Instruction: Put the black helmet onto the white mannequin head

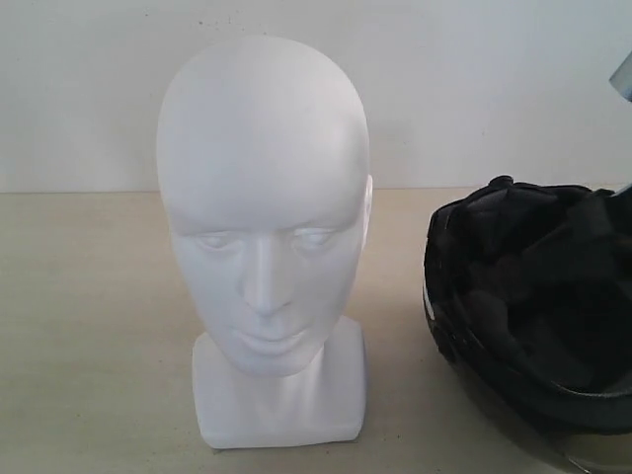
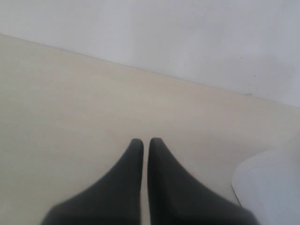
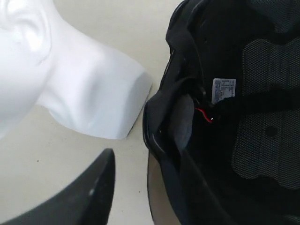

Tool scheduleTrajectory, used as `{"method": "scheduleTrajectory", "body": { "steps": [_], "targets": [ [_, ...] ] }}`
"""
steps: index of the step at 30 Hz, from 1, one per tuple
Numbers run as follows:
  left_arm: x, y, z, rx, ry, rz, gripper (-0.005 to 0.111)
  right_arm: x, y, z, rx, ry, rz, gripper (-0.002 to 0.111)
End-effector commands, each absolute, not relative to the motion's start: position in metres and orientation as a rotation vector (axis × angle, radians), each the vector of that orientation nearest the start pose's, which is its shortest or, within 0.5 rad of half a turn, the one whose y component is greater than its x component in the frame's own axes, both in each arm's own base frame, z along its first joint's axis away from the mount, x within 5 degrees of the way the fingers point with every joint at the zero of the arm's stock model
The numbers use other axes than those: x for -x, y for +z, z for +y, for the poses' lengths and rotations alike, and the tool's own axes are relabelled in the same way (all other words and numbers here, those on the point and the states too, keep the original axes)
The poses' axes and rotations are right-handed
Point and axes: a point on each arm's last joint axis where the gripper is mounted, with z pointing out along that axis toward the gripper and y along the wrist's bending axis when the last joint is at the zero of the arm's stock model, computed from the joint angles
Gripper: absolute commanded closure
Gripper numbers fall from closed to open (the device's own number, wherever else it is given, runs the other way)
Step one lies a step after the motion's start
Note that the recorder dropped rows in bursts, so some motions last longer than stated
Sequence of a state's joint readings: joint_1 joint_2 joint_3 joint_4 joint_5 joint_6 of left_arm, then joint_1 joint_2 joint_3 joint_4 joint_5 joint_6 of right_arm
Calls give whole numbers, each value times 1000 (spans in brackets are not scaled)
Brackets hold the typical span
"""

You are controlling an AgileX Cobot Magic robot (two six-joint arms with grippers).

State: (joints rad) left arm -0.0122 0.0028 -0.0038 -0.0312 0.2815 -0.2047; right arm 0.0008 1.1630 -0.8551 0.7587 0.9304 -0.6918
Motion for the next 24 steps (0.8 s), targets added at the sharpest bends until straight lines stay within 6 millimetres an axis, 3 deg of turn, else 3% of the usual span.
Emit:
{"method": "scheduleTrajectory", "body": {
  "steps": [1,6,15,24],
  "targets": [
    [-55,188,-2,180,-192,1756,102,-219,298,46,349,610,2414,67],
    [-55,188,-2,180,-192,1756,102,-222,274,38,249,526,2491,108],
    [-55,188,-2,180,-192,1756,102,-219,231,34,145,503,2621,108],
    [-55,188,-2,180,-192,1756,102,-216,224,25,122,375,2695,108]
  ]
}}
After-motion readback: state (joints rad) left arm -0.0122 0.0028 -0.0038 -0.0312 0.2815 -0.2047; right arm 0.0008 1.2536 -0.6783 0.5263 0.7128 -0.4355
